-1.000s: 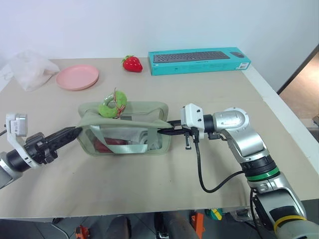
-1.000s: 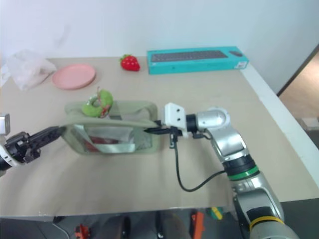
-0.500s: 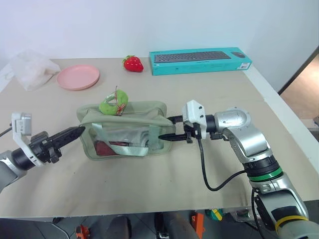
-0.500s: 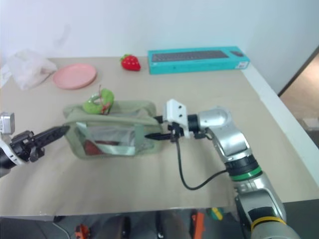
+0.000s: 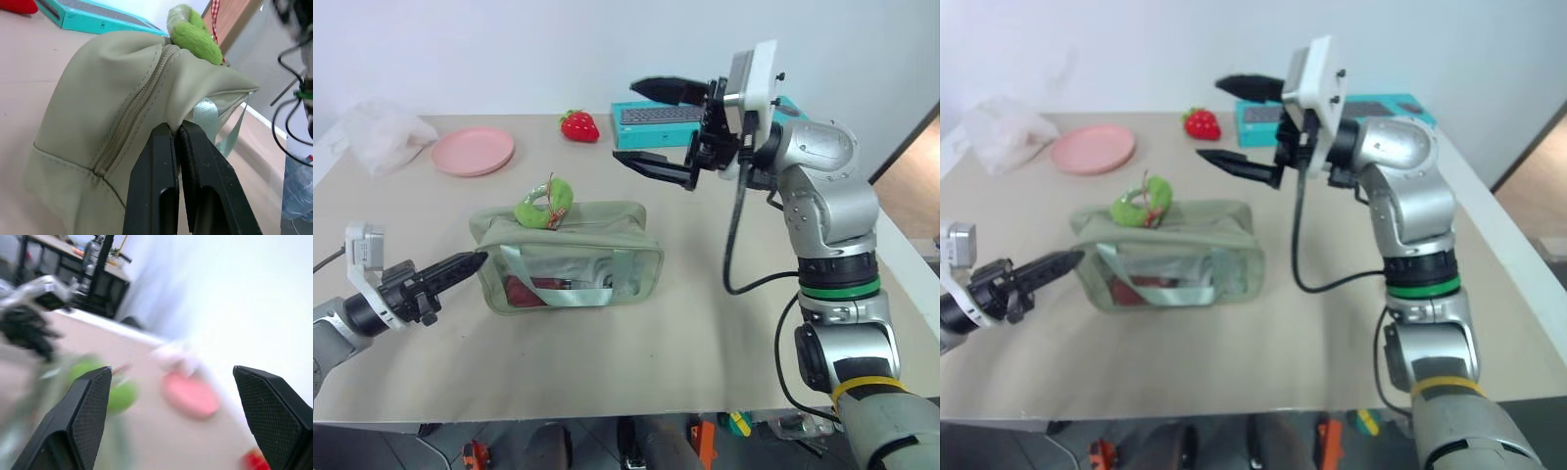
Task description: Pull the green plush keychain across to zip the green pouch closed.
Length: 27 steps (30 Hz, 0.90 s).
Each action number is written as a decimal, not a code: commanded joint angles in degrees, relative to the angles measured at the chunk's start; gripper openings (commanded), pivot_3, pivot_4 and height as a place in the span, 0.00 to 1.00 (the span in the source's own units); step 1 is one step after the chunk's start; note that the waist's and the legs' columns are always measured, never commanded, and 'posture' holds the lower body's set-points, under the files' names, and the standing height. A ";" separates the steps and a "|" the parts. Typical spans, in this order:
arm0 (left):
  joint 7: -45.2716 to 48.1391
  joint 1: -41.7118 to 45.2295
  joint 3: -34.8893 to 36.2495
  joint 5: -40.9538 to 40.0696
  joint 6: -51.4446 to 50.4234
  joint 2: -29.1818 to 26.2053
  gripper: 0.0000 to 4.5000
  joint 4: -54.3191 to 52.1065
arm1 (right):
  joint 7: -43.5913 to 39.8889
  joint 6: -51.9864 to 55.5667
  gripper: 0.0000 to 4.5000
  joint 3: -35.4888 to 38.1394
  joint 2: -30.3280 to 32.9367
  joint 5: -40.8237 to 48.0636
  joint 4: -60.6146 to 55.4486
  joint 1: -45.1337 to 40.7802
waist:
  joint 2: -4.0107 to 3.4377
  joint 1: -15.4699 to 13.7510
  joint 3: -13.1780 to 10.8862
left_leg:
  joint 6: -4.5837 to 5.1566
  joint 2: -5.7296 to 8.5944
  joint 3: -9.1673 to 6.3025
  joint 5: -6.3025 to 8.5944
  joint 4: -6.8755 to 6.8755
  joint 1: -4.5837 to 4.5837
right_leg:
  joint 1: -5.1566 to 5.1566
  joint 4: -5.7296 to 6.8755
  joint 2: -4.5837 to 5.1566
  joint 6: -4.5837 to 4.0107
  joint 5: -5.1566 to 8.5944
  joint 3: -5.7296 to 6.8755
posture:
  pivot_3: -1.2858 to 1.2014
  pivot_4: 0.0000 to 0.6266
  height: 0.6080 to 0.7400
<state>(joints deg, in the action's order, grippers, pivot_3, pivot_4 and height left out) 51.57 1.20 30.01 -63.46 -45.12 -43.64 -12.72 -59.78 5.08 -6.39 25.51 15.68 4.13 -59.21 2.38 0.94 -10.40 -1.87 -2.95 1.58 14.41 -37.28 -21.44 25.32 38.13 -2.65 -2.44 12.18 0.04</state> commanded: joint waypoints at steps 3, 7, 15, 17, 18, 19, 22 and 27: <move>0.51 0.63 -1.05 0.16 0.33 0.18 0.00 -1.85 | 0.95 -16.78 0.91 -6.20 -2.74 -9.85 4.54 -2.15 | -0.03 0.02 -0.02 | -0.01 0.01 0.06 0.01 0.00 -0.17 | 0.10 0.00 0.14 0.01 0.00 -0.11 | 0.52 0.24 1.00; 0.27 0.56 -0.92 0.16 0.65 0.51 0.00 -2.03 | -0.78 -22.72 0.91 -7.91 -3.26 -11.20 5.91 -1.93 | -0.03 0.04 -0.02 | -0.05 0.19 0.04 0.06 -0.02 -0.21 | 0.09 -0.02 0.39 0.11 0.05 -0.20 | 0.52 0.24 1.00; -0.13 0.51 -0.58 0.20 1.01 1.16 0.00 -2.13 | -2.90 -29.04 0.91 -10.86 -3.65 -13.88 8.57 -1.30 | -0.03 0.09 -0.02 | -0.03 0.26 0.04 0.06 -0.08 -0.15 | 0.05 -0.01 0.47 0.20 0.01 -0.28 | 0.52 0.24 1.00; -0.17 0.58 -0.56 0.27 1.10 1.33 0.00 -2.09 | -2.34 -30.99 0.91 -11.67 -4.27 -15.36 10.05 -1.65 | -0.03 0.09 -0.02 | -0.03 0.25 0.05 0.06 -0.07 -0.11 | 0.04 0.00 0.45 0.20 0.01 -0.28 | 0.52 0.24 1.00; -0.18 0.55 -0.54 0.30 1.17 1.42 0.00 -2.13 | -2.00 -32.10 0.91 -12.13 -4.52 -16.17 10.95 -1.93 | -0.03 0.09 -0.02 | -0.03 0.24 0.05 0.06 -0.07 -0.10 | 0.03 0.01 0.43 0.19 0.01 -0.27 | 0.52 0.24 1.00; -0.19 0.52 -0.52 0.32 1.23 1.49 0.00 -2.15 | -1.69 -33.01 0.91 -12.42 -4.69 -16.81 11.68 -2.17 | -0.03 0.09 -0.02 | -0.03 0.23 0.05 0.06 -0.07 -0.10 | 0.04 0.01 0.42 0.19 0.01 -0.26 | 0.52 0.24 1.00; -0.33 0.33 -0.22 0.30 1.45 1.70 0.00 -2.22 | -0.72 -36.08 0.91 -13.43 -5.56 -18.94 14.58 -3.10 | -0.03 0.10 -0.02 | -0.03 0.22 0.05 0.05 -0.07 -0.11 | 0.03 0.01 0.42 0.19 0.01 -0.27 | 0.52 0.24 1.00; -0.37 -0.34 0.46 0.21 1.73 1.73 0.00 -2.44 | -0.13 -38.67 0.91 -14.29 -7.02 -19.93 17.44 -4.31 | -0.03 0.11 -0.02 | -0.03 0.23 0.04 0.06 -0.07 -0.10 | 0.03 0.01 0.42 0.19 0.01 -0.28 | 0.52 0.24 1.00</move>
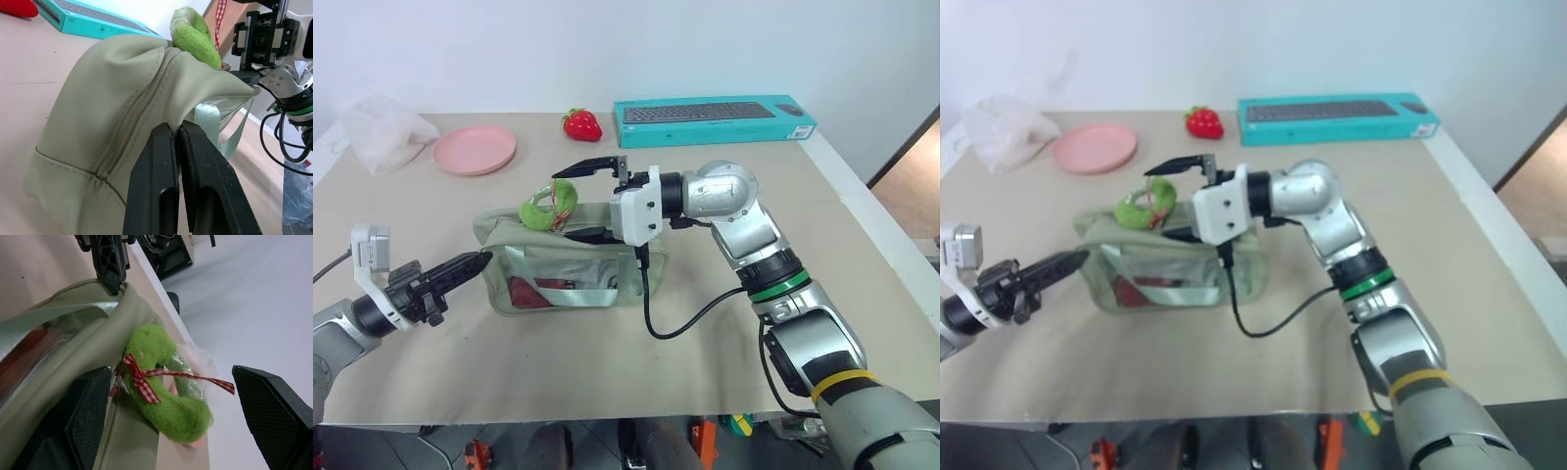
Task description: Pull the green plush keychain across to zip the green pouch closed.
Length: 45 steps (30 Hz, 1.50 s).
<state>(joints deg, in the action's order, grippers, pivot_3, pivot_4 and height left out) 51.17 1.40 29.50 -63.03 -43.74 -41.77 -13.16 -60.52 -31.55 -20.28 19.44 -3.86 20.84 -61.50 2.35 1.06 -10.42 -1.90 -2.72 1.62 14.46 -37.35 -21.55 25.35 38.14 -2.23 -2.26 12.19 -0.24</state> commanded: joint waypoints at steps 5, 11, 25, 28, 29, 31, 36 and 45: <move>-0.23 -1.05 1.47 -0.51 0.48 -0.09 0.00 -2.38 | 0.82 -3.95 0.91 -1.24 -2.37 -1.33 3.13 -3.00 | 0.00 0.04 0.00 | 0.00 -0.02 -0.01 0.00 0.00 0.02 | 0.00 0.00 -0.01 0.00 0.00 -0.02 | 0.52 0.24 1.00; -0.70 -1.60 1.98 -0.98 0.53 0.19 0.00 -3.10 | 1.41 -7.07 0.91 -2.82 -3.34 -3.48 5.79 -3.99 | 0.00 0.05 0.00 | 0.00 -0.02 -0.01 0.00 0.01 0.02 | 0.00 0.01 -0.01 -0.01 0.00 -0.02 | 0.52 0.24 1.00; -1.66 -1.76 1.82 -1.62 0.41 0.44 0.00 -3.54 | 5.26 -11.42 0.86 -2.63 -3.78 -6.70 11.81 -7.73 | 0.00 0.11 0.00 | 0.00 -0.02 0.00 0.00 0.01 0.03 | 0.01 0.01 0.00 -0.02 -0.01 -0.07 | 0.52 0.24 1.00; -1.66 -1.44 1.54 -1.60 0.38 0.40 0.00 -3.31 | 4.65 -11.21 0.86 -2.73 -3.70 -6.05 11.88 -7.61 | 0.00 0.12 0.00 | 0.00 -0.02 0.00 0.00 0.01 0.03 | 0.01 0.01 -0.01 -0.02 -0.01 -0.08 | 0.52 0.24 1.00; -1.68 -1.36 1.47 -1.60 0.36 0.39 0.00 -3.27 | 4.44 -11.20 0.86 -2.79 -3.57 -5.91 11.76 -7.49 | 0.00 0.12 0.00 | 0.00 -0.02 0.00 0.00 0.02 0.03 | 0.02 0.01 -0.01 -0.02 -0.01 -0.08 | 0.52 0.24 1.00; -1.67 -1.22 1.37 -1.60 0.31 0.36 0.00 -3.18 | 4.08 -11.05 0.86 -2.89 -3.37 -5.66 11.57 -7.27 | 0.00 0.12 0.00 | 0.00 -0.03 -0.01 0.00 0.02 0.03 | 0.01 0.01 -0.02 -0.02 -0.01 -0.06 | 0.52 0.24 1.00; -1.61 -0.85 1.23 -1.59 0.19 0.26 0.00 -2.89 | 3.24 -10.62 0.86 -3.02 -2.99 -5.26 11.48 -7.08 | 0.00 0.12 0.00 | 0.00 -0.02 0.00 0.00 0.02 0.02 | 0.01 0.01 -0.01 -0.03 -0.01 -0.08 | 0.52 0.24 1.00; -1.76 -0.73 1.23 -1.63 0.17 0.37 0.00 -2.94 | 1.57 -7.55 0.86 -2.85 -2.46 -4.70 10.94 -6.73 | 0.00 0.12 0.00 | 0.00 -0.02 0.00 0.00 0.02 0.02 | 0.01 0.01 -0.01 -0.03 -0.01 -0.07 | 0.52 0.24 1.00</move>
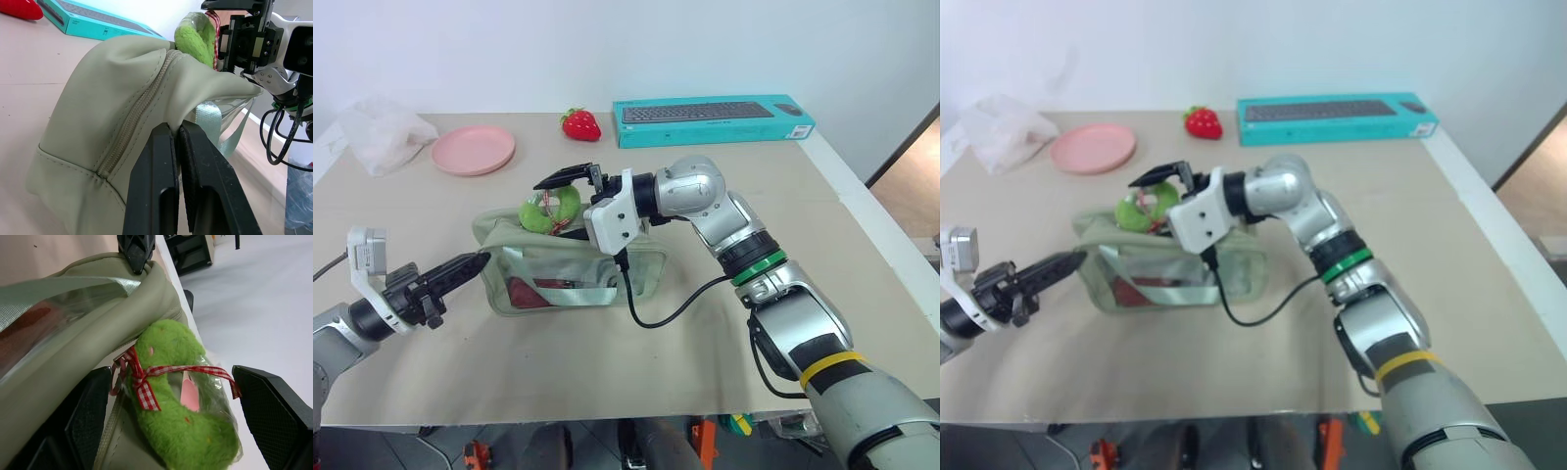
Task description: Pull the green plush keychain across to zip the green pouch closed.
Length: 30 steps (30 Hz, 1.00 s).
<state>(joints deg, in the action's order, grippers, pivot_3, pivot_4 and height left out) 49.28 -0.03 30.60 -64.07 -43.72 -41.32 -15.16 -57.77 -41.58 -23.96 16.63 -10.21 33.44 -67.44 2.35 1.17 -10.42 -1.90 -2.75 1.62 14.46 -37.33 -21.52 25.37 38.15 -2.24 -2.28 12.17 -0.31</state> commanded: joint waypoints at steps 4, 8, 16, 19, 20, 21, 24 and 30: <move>0.02 0.69 0.15 -0.74 0.10 0.02 0.00 -1.06 | -2.61 3.77 0.86 0.62 0.81 2.41 -2.45 -0.38 | 0.00 0.00 0.00 | 0.00 0.00 0.00 0.00 0.00 0.00 | 0.00 0.00 0.00 0.00 0.00 0.00 | 0.52 0.24 1.00; -0.14 0.87 0.10 -0.81 0.08 0.08 0.00 -0.95 | -2.49 5.09 0.86 1.79 0.36 3.63 -2.79 -0.66 | 0.00 0.00 0.00 | 0.00 0.00 0.00 0.00 0.00 0.00 | 0.00 0.00 0.01 0.00 0.00 0.00 | 0.52 0.24 1.00; -0.53 1.12 -0.14 -0.73 0.08 0.34 0.00 -0.90 | -1.15 5.17 0.86 2.41 1.13 3.06 -2.07 -1.72 | 0.00 0.00 0.00 | 0.00 0.00 0.00 0.00 0.00 0.00 | 0.00 0.00 0.00 0.00 0.00 0.00 | 0.52 0.24 1.00; -0.58 1.21 -0.25 -0.73 0.07 0.39 0.00 -0.82 | -0.71 5.53 0.86 2.50 1.62 2.31 -1.89 -2.12 | 0.00 -0.01 0.00 | 0.00 0.01 0.00 0.00 0.00 0.00 | 0.00 0.00 0.01 0.00 0.00 0.00 | 0.52 0.24 1.00; -0.62 1.35 -0.37 -0.70 0.09 0.46 0.00 -0.74 | -0.73 5.55 0.86 2.49 1.86 2.27 -1.82 -2.28 | 0.00 -0.01 0.00 | 0.00 0.02 0.00 0.00 0.00 -0.01 | 0.00 0.00 0.02 0.00 0.00 0.00 | 0.52 0.24 1.00; -0.65 1.45 -0.45 -0.67 0.11 0.50 0.00 -0.68 | -0.75 5.55 0.86 2.48 2.01 2.28 -1.77 -2.38 | 0.00 -0.02 0.00 | 0.00 0.02 0.00 0.00 0.00 -0.01 | 0.00 0.00 0.02 0.00 0.00 0.00 | 0.52 0.24 1.00; -0.80 1.67 -0.66 -0.57 0.16 0.68 0.00 -0.60 | -0.68 5.90 0.86 2.94 2.51 2.70 -1.86 -3.04 | 0.00 -0.02 0.00 | 0.00 0.02 0.01 0.00 0.00 -0.01 | 0.00 0.00 0.02 0.00 0.00 0.00 | 0.52 0.24 1.00; -1.11 1.80 -0.93 -0.41 0.32 1.12 0.00 -0.51 | -0.25 6.57 0.86 3.55 2.61 3.45 -1.95 -3.70 | 0.00 -0.02 0.00 | 0.00 0.02 0.01 0.00 0.00 -0.01 | 0.00 0.00 0.02 0.00 0.00 0.00 | 0.52 0.24 1.00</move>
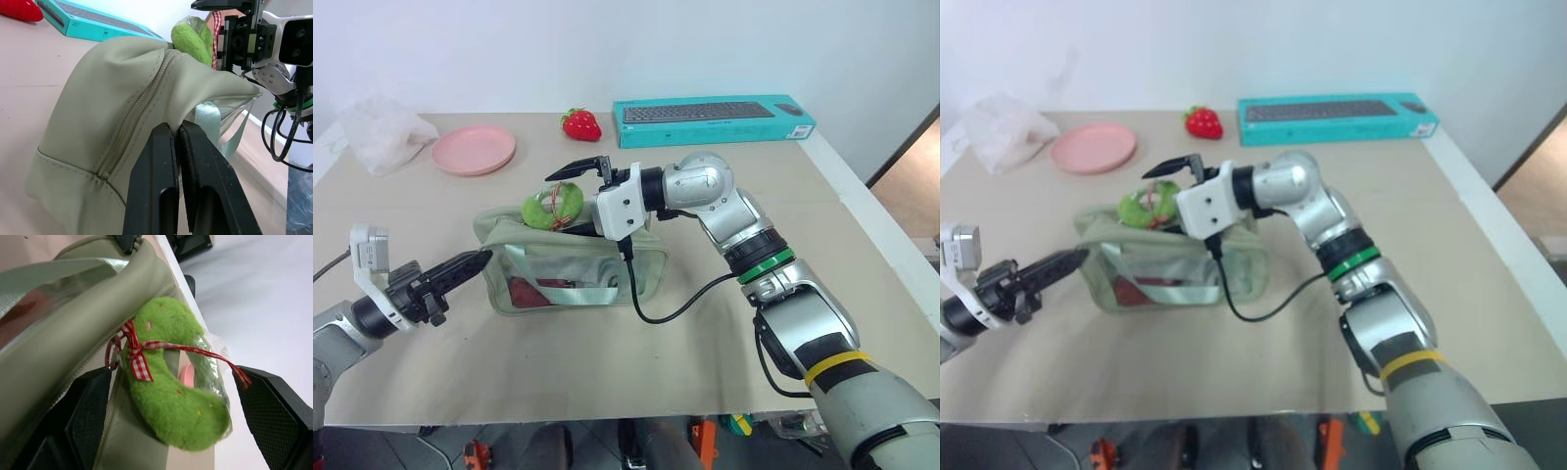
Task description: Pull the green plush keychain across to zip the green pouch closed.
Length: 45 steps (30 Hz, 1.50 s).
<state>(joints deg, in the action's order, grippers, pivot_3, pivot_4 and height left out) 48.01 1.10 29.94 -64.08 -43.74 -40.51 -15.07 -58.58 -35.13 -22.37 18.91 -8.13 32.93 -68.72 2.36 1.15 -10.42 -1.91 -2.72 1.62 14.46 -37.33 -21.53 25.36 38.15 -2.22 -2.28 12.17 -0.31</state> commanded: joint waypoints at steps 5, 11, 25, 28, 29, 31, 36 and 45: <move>-0.03 0.83 -0.40 -0.23 0.39 0.67 0.00 -0.53 | 0.58 0.93 0.86 2.31 -0.31 2.03 -1.96 -2.56 | 0.00 0.00 0.00 | 0.00 0.01 0.00 0.00 0.00 0.00 | 0.00 0.00 0.01 0.00 0.00 0.00 | 0.52 0.24 1.00; -0.20 0.82 -0.46 -0.09 0.56 1.03 0.00 -0.56 | -0.53 1.40 0.86 2.32 -0.55 3.31 -2.25 -2.26 | 0.00 0.00 0.00 | 0.00 0.00 0.00 0.00 0.00 0.00 | 0.00 0.00 0.01 0.00 0.00 0.00 | 0.52 0.24 1.00; -0.38 1.10 -0.52 0.12 0.73 1.32 0.00 -0.48 | -0.91 1.64 0.86 2.03 -0.30 3.34 -2.02 -2.03 | 0.00 0.00 0.00 | 0.00 0.01 0.00 0.00 0.00 -0.01 | 0.00 0.00 0.02 0.00 0.00 0.00 | 0.52 0.24 1.00; -0.38 1.32 -0.58 0.12 0.69 1.24 0.00 -0.42 | -1.28 1.79 0.86 2.03 -0.33 3.71 -2.47 -1.89 | 0.00 0.00 0.00 | 0.00 0.01 0.00 0.00 0.00 0.00 | 0.00 0.00 0.01 0.00 0.00 0.00 | 0.52 0.24 1.00; -0.38 1.34 -0.57 0.11 0.66 1.23 0.00 -0.42 | -0.67 1.54 0.86 1.98 -0.35 3.16 -2.40 -1.91 | 0.00 0.00 0.00 | 0.00 0.01 0.00 0.00 0.00 0.00 | 0.00 0.00 0.01 0.00 0.00 0.00 | 0.52 0.24 1.00; -0.36 1.37 -0.58 0.11 0.61 1.21 0.00 -0.43 | -0.23 1.78 0.86 1.77 -0.62 2.60 -2.04 -1.97 | 0.00 0.00 0.00 | 0.00 0.01 0.00 0.00 0.00 -0.01 | 0.00 0.00 0.01 0.00 0.00 0.00 | 0.52 0.24 1.00; -0.37 1.45 -0.56 0.09 0.55 1.14 0.00 -0.41 | 0.32 2.47 0.86 2.45 -0.97 3.45 -2.10 -1.74 | 0.00 0.00 0.00 | 0.00 0.01 0.00 0.00 0.00 -0.01 | 0.00 0.00 0.01 0.00 0.00 0.00 | 0.52 0.24 1.00; -0.43 1.59 -0.55 0.00 0.42 1.04 0.00 -0.39 | 0.13 2.23 0.86 1.94 -0.66 2.63 -0.94 -1.87 | 0.00 0.00 0.00 | 0.00 0.01 -0.01 0.00 0.00 -0.01 | 0.00 0.00 0.01 0.00 0.00 0.00 | 0.52 0.24 1.00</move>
<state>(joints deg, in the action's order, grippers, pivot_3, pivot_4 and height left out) 47.62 1.86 29.53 -63.95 -43.61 -39.19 -14.61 -59.07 -32.03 -21.75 17.98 -5.14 32.81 -68.96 2.35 1.15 -10.42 -1.90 -2.72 1.63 14.46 -37.33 -21.53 25.36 38.15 -2.20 -2.28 12.17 -0.32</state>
